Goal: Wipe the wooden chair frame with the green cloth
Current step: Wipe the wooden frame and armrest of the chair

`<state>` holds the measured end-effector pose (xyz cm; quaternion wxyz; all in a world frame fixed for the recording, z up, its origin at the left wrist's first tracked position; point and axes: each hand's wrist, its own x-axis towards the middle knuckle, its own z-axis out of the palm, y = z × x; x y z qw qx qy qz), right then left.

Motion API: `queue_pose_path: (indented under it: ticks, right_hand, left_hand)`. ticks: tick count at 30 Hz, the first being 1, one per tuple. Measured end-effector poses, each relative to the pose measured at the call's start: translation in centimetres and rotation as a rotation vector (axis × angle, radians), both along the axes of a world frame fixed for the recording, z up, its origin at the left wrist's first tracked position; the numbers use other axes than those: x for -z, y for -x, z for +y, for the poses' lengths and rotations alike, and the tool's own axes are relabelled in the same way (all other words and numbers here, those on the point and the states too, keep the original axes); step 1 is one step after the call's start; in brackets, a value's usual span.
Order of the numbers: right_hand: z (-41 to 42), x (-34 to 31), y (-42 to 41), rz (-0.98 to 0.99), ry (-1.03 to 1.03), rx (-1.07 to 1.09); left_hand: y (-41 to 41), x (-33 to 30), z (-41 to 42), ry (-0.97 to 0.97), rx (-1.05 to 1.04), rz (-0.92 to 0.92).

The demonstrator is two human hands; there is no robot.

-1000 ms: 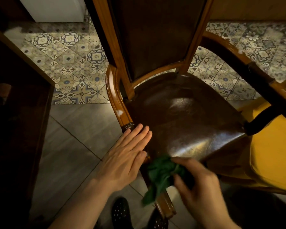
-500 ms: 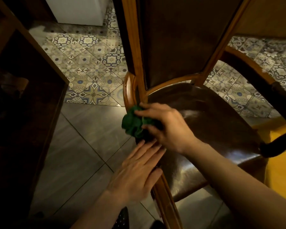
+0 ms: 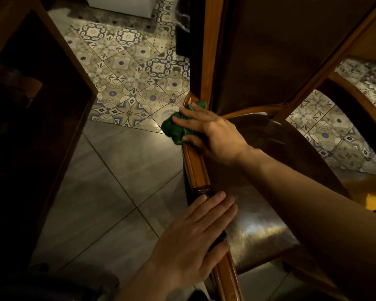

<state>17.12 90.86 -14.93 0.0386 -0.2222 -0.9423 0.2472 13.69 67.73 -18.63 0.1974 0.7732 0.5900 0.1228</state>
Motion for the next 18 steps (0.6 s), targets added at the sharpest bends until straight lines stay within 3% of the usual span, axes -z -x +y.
queue_pose_path:
  ticks: [8,18]
  right_hand:
    - [0.6,0.0,1.7,-0.050,-0.047,0.069]
    - [-3.2,-1.0,-2.4,-0.038,0.092,-0.034]
  left_hand:
    - [0.1,0.1,0.1,0.003,-0.004,-0.024]
    - [0.1,-0.8,0.1,0.026,-0.011,-0.063]
